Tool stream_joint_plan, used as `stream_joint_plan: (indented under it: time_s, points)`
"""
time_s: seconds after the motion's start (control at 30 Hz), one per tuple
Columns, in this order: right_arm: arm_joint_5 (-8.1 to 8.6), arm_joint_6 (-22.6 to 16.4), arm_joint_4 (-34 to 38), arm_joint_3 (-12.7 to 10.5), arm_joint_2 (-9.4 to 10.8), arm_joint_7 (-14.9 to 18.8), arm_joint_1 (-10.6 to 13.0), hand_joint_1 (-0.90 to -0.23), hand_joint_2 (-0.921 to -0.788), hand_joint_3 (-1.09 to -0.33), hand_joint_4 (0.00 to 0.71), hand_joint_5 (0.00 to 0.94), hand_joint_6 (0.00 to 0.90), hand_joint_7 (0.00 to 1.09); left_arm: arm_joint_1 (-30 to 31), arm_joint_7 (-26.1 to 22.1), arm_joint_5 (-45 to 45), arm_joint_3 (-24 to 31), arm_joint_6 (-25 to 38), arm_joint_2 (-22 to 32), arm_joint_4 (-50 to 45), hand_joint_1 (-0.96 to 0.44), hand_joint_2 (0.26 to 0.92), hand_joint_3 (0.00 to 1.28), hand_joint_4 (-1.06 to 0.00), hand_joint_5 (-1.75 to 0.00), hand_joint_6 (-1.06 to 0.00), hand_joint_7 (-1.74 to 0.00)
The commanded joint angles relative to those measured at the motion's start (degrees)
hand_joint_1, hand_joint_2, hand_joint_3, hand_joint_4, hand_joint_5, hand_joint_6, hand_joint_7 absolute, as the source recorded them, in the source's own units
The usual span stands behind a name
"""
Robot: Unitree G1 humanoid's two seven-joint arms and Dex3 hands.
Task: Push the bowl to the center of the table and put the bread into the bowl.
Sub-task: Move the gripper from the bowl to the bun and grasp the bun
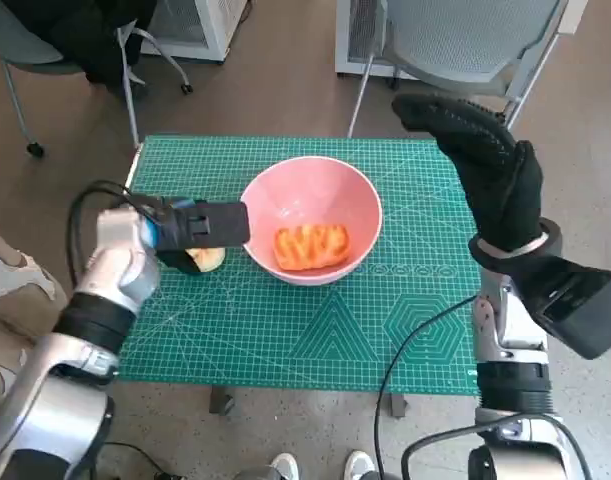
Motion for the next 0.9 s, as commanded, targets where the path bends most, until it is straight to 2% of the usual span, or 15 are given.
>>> stream_joint_plan:
  time_s: [0.03, 0.67, 0.9]
  points:
    - [0.24, -0.2, 1.1, -0.2, 0.2, 0.5, 0.5, -0.715, -0.921, -0.750, 0.143, 0.006, 0.013, 0.48, -1.8, 2.3, 0.5, -0.7, -1.8, -1.2, 3.7, -0.53, 0.679, 0.00, 0.00, 0.00, -0.10, 0.00]
    - [-0.35, -1.1, 1.4, -0.4, -0.1, 0.2, 0.7, -0.716, -0.921, -0.745, 0.146, 0.005, 0.010, 0.49, -4.8, 9.8, 0.1, -2.1, -6.0, -6.6, 18.6, -0.48, 0.692, 0.01, 0.00, 0.00, -0.09, 0.00]
    - [-0.29, -1.5, 1.7, -0.5, -0.3, 0.3, 0.7, -0.716, -0.921, -0.743, 0.147, 0.005, 0.011, 0.49, -4.4, 16.6, -0.4, -1.4, -7.9, -7.7, 22.0, -0.36, 0.720, 0.02, 0.00, 0.00, -0.12, -0.01]
